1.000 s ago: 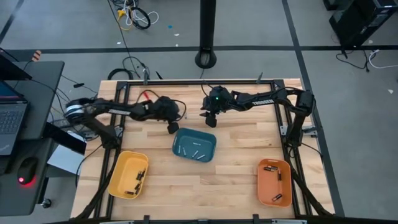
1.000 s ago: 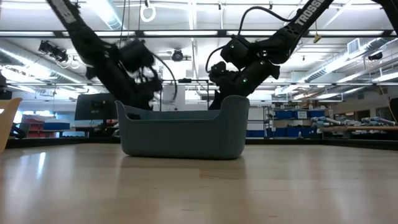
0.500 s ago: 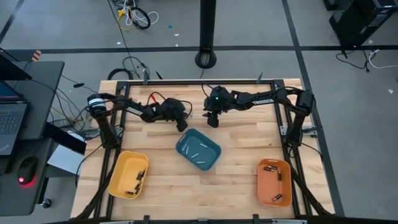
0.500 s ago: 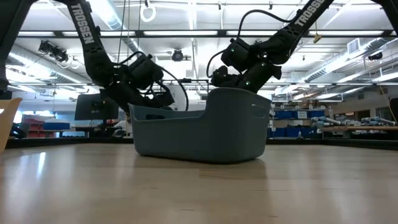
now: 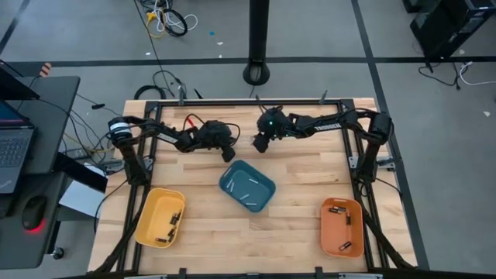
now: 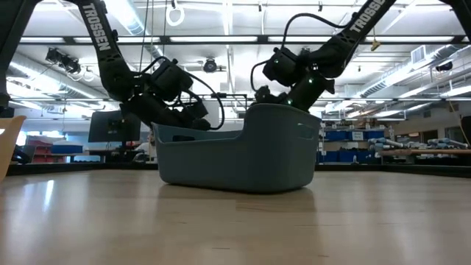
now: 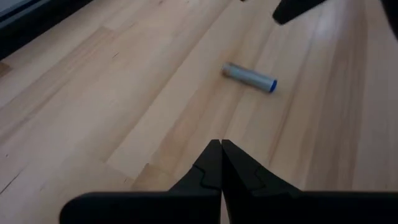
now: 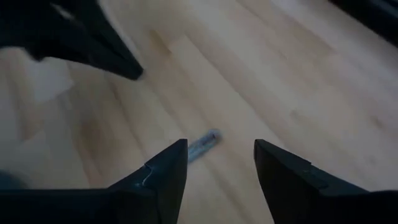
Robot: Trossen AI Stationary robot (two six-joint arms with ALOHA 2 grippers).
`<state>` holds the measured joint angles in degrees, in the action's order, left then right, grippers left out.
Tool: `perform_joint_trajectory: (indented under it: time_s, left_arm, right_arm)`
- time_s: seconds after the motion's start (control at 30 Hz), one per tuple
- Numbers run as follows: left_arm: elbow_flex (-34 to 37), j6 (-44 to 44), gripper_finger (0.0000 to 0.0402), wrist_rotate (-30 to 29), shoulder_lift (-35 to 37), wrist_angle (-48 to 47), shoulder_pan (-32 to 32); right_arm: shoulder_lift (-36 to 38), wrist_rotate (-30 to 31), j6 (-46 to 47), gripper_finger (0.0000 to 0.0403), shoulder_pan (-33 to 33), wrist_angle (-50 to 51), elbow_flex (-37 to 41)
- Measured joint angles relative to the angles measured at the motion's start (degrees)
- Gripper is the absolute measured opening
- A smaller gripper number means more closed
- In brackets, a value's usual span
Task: Sort batteries
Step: Put the silver battery into the blue bin
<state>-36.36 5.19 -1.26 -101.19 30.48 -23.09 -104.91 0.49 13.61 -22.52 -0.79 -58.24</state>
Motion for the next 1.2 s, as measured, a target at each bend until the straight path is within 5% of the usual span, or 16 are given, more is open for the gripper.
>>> perform_joint_trajectory:
  time_s: [0.6, 0.77, 0.97, 1.2]
  left_arm:
    - [0.0, -0.4, 0.0006, 0.0, 0.0, -0.3, 0.3]
    - [0.0, -0.4, 0.0006, 0.0, 0.0, -0.4, 0.9]
    - [0.0, -0.4, 0.0006, 0.0, 0.0, 0.0, 1.5]
    - [0.0, -0.4, 0.0006, 0.0, 0.0, 0.0, 1.5]
  right_arm:
    - [-5.2, 11.5, 17.2, 0.0179, 2.2, -5.3, 6.2]
    - [-6.9, 13.5, 16.1, 0.0139, 2.2, -5.5, 6.0]
    - [-6.8, 13.9, 11.6, 0.0042, 1.8, -5.2, 6.1]
    - [-5.9, 11.0, 7.2, 0.0040, 0.6, -4.9, 6.2]
